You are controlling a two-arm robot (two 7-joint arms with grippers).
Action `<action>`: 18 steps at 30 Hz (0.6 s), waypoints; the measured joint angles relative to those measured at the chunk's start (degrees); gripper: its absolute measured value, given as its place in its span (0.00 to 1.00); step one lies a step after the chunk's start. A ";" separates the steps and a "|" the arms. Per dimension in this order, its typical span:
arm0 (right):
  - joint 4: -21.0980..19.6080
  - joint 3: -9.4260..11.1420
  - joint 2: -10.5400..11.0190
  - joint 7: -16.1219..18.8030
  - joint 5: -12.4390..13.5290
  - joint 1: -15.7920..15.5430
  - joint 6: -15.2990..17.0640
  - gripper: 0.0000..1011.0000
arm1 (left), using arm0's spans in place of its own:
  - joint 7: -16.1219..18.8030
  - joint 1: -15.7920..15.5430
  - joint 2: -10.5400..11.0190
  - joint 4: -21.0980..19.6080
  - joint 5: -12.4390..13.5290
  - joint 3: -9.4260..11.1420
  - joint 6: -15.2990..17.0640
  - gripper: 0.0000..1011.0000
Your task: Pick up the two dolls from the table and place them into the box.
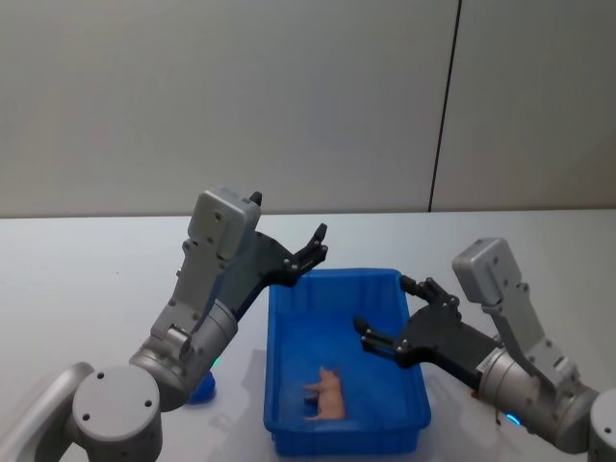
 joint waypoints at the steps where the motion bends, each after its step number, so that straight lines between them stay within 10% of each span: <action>1: 0.07 0.05 0.00 -0.28 -0.01 0.09 0.11 0.91 | 0.00 0.00 0.00 0.00 0.00 0.00 0.00 0.99; 18: -0.80 2.54 2.85 -4.96 2.86 -1.95 1.39 0.99 | 0.00 0.00 0.00 0.00 0.00 0.00 0.00 0.99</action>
